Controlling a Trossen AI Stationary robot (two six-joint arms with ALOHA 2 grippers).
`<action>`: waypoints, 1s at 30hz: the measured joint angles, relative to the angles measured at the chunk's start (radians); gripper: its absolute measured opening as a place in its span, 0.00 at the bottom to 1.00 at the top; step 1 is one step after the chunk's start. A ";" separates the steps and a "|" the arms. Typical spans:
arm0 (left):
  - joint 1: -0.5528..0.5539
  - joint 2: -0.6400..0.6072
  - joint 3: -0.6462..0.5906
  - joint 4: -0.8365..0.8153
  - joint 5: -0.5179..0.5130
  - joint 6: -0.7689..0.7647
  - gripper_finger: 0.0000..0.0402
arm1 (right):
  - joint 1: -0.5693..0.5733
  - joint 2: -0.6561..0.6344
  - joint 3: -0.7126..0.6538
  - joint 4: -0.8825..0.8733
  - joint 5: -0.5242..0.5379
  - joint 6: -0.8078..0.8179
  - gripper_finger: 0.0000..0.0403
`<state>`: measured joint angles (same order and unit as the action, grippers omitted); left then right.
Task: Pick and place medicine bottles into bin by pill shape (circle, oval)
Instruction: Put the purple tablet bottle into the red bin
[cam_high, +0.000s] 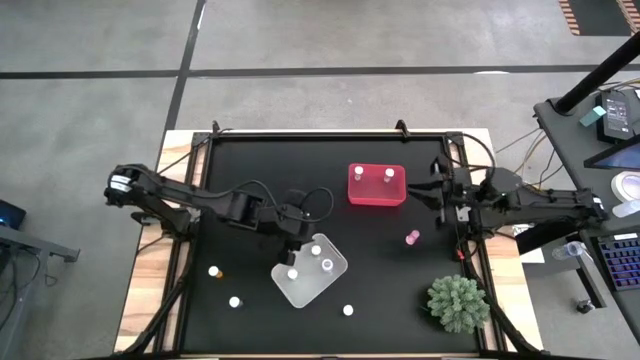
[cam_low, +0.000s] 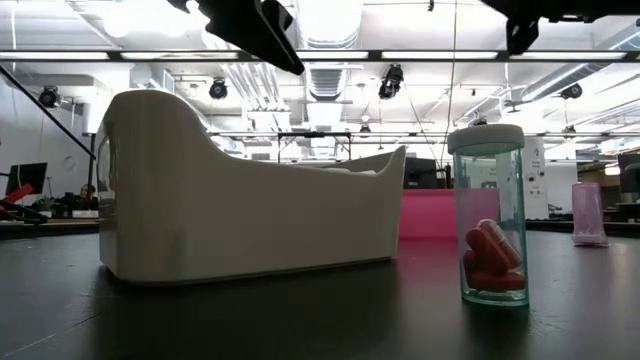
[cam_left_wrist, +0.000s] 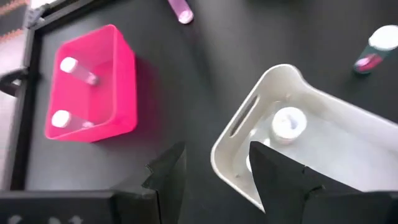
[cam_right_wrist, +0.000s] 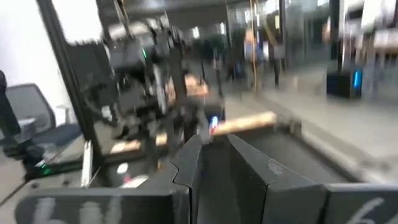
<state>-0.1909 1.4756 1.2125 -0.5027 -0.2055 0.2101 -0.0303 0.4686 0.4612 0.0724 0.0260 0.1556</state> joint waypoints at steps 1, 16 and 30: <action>0.000 -0.003 -0.004 0.005 -0.011 0.008 0.40 | 0.000 0.015 0.024 -0.050 0.000 0.033 0.16; -0.001 -0.007 -0.040 0.108 -0.039 0.033 0.40 | 0.045 0.319 0.355 -0.768 -0.004 0.499 0.16; -0.001 -0.007 -0.039 0.110 -0.039 0.029 0.40 | 0.117 0.558 0.516 -1.258 -0.001 0.731 0.16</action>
<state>-0.1921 1.4689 1.1736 -0.3922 -0.2447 0.2393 0.0870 1.0267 0.9768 -1.1857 0.0247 0.8867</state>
